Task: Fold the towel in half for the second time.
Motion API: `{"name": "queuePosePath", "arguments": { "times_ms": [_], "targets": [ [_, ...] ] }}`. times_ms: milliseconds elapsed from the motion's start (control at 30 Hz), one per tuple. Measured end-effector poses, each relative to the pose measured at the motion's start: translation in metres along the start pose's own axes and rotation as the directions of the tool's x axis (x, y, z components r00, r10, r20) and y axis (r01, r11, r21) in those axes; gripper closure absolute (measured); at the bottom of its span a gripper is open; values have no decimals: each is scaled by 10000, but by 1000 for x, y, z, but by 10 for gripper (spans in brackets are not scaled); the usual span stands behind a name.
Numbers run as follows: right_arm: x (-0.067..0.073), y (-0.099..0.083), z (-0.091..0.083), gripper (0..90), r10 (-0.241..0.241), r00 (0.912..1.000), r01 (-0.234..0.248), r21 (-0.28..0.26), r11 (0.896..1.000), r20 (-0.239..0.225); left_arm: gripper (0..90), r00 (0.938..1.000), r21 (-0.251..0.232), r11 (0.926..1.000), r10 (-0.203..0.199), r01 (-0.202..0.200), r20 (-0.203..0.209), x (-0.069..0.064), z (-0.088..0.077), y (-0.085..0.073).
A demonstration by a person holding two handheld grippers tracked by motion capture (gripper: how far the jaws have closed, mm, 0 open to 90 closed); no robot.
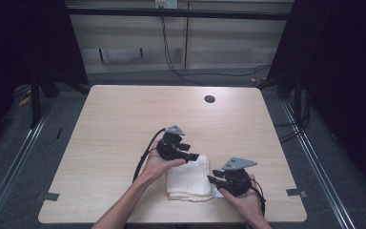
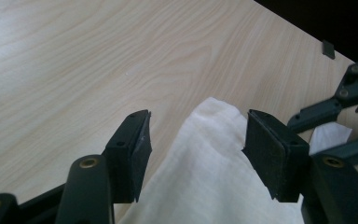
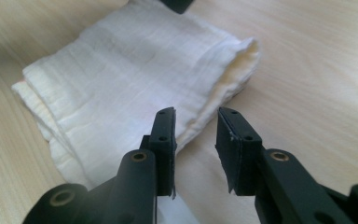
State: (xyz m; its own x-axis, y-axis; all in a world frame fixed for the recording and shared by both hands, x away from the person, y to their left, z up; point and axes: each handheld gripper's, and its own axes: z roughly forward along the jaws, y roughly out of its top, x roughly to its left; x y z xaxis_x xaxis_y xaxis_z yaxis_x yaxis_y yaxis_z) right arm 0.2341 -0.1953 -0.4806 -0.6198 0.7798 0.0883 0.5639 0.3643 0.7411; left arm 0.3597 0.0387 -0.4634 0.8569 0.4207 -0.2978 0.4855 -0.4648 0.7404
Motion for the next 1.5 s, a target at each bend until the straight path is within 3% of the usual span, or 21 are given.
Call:
{"name": "queuePosePath", "arguments": {
  "times_ms": [133,200,367,567,800,833,867,900,967,1067,1200,1333,1400,1467,1500],
  "targets": [
    [-8,2,-7,651,168,9998,-173,-332,9993,-126,441,10000,-156,9998,74,-75,-56,0,-18,-1],
    [-10,3,-9,626,170,9997,-180,-469,9987,-200,437,9995,-232,9996,141,-148,-286,-1,-30,-3],
    [-13,10,-17,577,226,9995,-244,-785,9966,-233,418,9974,-47,9993,369,-373,-616,-2,-57,-11],
    [-19,10,-29,552,265,9974,-328,-952,9949,-667,425,9956,102,9997,212,-204,-911,0,-81,-24],
    [-34,2,-45,542,599,9975,-642,-1277,9897,-374,366,9938,274,9994,240,-212,-1086,0,-101,-46],
    [-34,2,-45,542,599,9975,-642,-1277,9897,-374,366,9937,235,9996,184,-159,-1105,2,-105,-48],
    [-38,-1,-50,537,668,9975,-695,-1365,9882,-239,365,9939,54,9998,-194,201,-1082,9,-113,-56],
    [-38,-1,-50,537,668,9975,-695,-1365,9882,-239,365,9939,54,9998,-194,201,-1082,9,-113,-56],
    [-41,-4,-55,530,705,9975,-711,-1381,9879,-98,365,9887,-212,9988,-467,441,-1421,13,-123,-64],
    [-50,-10,-61,517,880,9960,-847,-1424,9862,170,365,9846,-386,9957,-891,842,-1504,15,-135,-76],
    [-57,-15,-69,504,1029,9936,-945,-1556,9833,466,360,9823,-355,9956,-919,872,-1632,11,-145,-86],
    [-63,-18,-75,494,1358,9887,-1234,-1698,9777,635,360,9711,208,9929,-1099,1169,-2117,11,-156,-107],
    [-69,-26,-79,469,1619,9834,-1453,-1789,9731,816,337,9608,27,9900,-1365,1414,-2412,10,-163,-120],
    [-72,-33,-78,450,1774,9804,-1595,-1820,9703,863,332,9543,-233,9884,-1507,1498,-2580,11,-171,-135],
    [-72,-33,-78,450,1774,9804,-1595,-1820,9703,863,326,9543,-233,9884,-1507,1498,-2580,11,-171,-135]
  ]
}}
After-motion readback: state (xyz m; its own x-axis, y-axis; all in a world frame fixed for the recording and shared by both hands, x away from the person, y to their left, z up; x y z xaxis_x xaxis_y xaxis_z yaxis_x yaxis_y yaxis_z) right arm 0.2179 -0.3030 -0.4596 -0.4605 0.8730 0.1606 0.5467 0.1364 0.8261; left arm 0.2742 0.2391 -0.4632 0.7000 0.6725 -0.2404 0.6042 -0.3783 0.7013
